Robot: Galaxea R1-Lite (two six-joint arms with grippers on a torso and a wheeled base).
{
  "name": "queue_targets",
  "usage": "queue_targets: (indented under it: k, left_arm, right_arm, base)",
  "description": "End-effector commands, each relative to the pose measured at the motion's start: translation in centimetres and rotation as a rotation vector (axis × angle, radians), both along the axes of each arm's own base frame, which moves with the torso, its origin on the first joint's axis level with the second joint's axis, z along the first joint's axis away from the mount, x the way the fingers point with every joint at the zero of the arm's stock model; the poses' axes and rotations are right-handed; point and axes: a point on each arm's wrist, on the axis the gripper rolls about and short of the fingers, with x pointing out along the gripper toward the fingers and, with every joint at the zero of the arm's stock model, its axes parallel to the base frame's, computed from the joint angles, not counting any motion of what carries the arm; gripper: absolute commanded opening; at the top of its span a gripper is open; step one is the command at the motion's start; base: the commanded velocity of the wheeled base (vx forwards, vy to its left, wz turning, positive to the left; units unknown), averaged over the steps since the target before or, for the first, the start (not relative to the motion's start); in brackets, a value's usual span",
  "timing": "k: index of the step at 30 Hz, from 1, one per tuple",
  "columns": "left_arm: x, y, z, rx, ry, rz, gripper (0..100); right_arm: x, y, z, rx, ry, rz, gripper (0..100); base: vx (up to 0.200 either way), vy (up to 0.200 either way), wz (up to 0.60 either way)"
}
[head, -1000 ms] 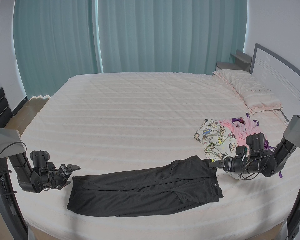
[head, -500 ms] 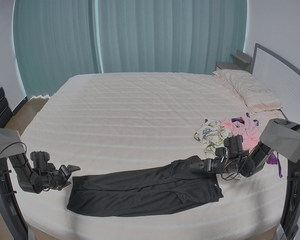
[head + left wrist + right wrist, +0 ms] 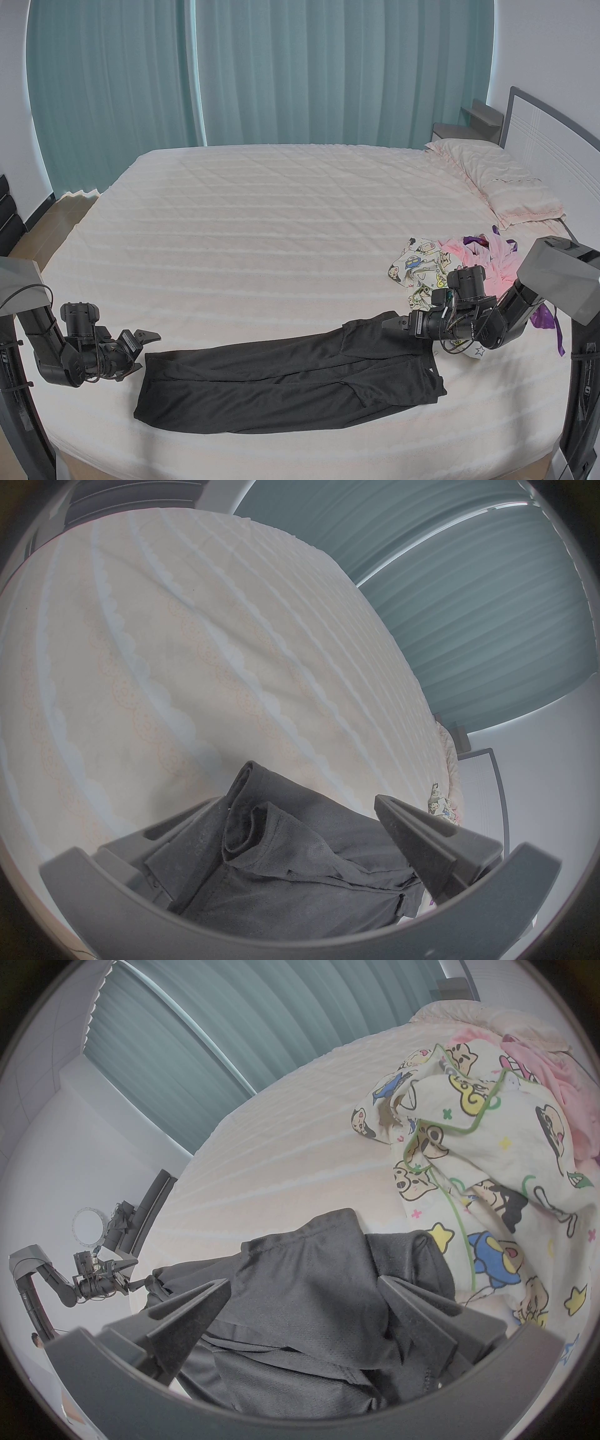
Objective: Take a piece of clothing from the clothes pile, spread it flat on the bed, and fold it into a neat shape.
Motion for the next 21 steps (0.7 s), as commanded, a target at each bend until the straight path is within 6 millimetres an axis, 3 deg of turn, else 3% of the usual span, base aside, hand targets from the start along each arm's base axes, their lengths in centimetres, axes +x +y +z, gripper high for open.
queue_targets:
  k: [1,12,13,21]
  left_arm:
    - [0.0,0.0,0.0,-0.001,0.001,0.001,100]
    - [0.0,0.0,0.0,-0.001,0.001,0.001,100]
    - [0.0,0.0,0.0,-0.001,0.001,0.001,100]
    - [0.0,0.0,-0.1,0.000,0.002,-0.002,100]
  right_arm:
    - [0.1,-0.3,0.2,-0.001,-0.007,-0.006,100]
    - [0.0,-0.3,-2.5,-0.033,0.038,0.014,100]
    - [0.0,-0.3,-2.7,-0.036,0.041,0.014,0]
    - [-0.8,-1.4,-2.5,-0.060,0.047,0.012,0]
  base:
    - [0.000,0.000,0.00]
    - [0.000,0.000,0.00]
    - [0.000,0.000,0.00]
    - [0.000,0.000,0.00]
